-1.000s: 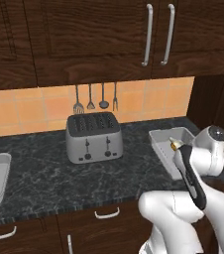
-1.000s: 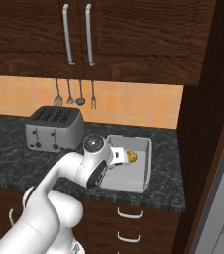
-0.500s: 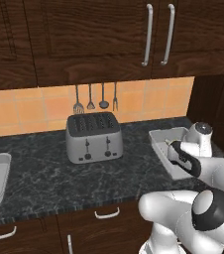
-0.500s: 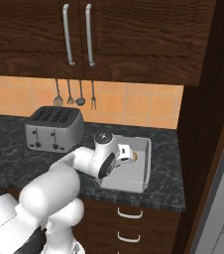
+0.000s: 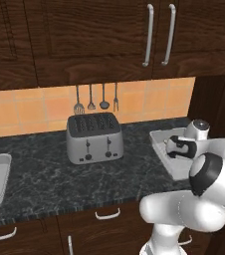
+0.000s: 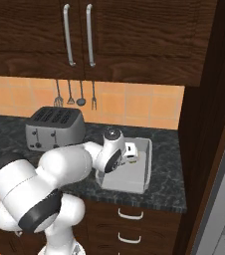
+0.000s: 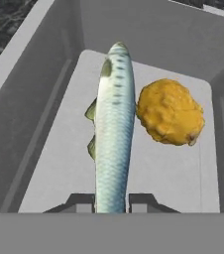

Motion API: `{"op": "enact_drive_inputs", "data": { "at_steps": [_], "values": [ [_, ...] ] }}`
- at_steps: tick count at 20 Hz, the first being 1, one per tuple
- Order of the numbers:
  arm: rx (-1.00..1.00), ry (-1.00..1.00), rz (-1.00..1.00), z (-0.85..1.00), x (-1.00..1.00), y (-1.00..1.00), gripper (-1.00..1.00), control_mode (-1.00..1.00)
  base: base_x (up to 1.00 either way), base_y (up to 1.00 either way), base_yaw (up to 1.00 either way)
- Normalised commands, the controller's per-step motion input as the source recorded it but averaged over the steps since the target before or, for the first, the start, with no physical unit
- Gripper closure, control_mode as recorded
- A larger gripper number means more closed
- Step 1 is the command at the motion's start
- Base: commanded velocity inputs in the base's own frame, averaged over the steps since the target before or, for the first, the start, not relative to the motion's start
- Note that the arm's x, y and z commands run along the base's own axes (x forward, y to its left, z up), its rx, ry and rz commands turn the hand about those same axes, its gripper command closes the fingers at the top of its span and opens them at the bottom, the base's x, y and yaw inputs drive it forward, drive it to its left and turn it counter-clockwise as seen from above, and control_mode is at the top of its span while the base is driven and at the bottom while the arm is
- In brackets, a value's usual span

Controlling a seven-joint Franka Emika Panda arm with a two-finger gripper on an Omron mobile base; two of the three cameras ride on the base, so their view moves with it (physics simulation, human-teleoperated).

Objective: Place one squash and one fish in each tupperware on the nearby counter, to pack two identical lunches.

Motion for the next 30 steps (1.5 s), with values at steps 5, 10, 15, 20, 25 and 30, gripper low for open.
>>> {"op": "enact_drive_inputs", "data": {
  "at_steps": [5,10,15,20,25,30],
  "values": [
    [0.00,-0.08,0.00,0.01,-0.12,0.00,-1.00,-1.00,0.00,0.00,0.00],
    [-0.02,-0.17,0.00,0.27,-0.62,0.10,-1.00,-1.00,0.00,0.00,0.00],
    [-0.11,-0.25,0.00,0.54,-0.73,0.50,-1.00,-1.00,0.00,0.00,0.00],
    [-0.17,-0.17,0.00,0.60,-0.31,0.82,-1.00,-1.00,0.00,0.00,0.00],
    [-0.04,-0.12,0.00,0.46,-0.25,0.64,-1.00,-1.00,0.00,0.00,0.00],
    [0.21,-0.06,-0.01,0.00,-0.67,0.31,-1.00,-1.00,0.00,0.00,0.00]
  ]
}}
